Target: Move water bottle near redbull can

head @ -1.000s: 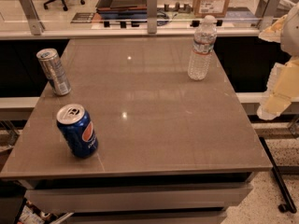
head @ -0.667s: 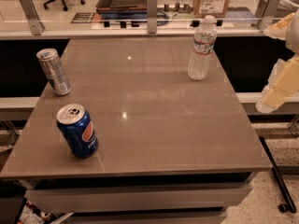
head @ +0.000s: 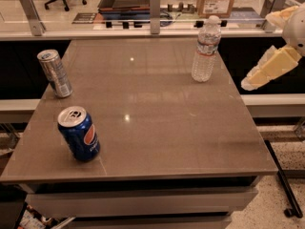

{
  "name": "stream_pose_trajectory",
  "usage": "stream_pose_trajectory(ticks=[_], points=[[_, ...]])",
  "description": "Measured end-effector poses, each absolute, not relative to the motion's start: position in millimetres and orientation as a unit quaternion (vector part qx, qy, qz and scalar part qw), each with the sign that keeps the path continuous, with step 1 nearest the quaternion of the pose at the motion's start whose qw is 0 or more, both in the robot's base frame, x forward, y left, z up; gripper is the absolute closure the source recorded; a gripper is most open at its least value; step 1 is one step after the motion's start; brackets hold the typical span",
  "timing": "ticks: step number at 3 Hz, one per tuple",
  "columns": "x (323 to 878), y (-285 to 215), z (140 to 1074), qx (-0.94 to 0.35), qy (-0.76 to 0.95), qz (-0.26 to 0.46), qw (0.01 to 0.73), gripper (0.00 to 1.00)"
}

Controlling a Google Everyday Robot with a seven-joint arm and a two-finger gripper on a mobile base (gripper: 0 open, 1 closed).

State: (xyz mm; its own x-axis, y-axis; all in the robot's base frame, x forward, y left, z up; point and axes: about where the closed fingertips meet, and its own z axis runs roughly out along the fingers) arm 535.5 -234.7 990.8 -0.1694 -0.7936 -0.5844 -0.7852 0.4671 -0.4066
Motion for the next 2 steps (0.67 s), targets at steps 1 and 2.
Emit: stream_pose_trajectory(ticks=[1, 2], points=[[582, -231, 986, -0.465, 0.763, 0.026, 0.449, 0.0], [619, -230, 973, -0.42, 0.756, 0.068, 0.497, 0.0]])
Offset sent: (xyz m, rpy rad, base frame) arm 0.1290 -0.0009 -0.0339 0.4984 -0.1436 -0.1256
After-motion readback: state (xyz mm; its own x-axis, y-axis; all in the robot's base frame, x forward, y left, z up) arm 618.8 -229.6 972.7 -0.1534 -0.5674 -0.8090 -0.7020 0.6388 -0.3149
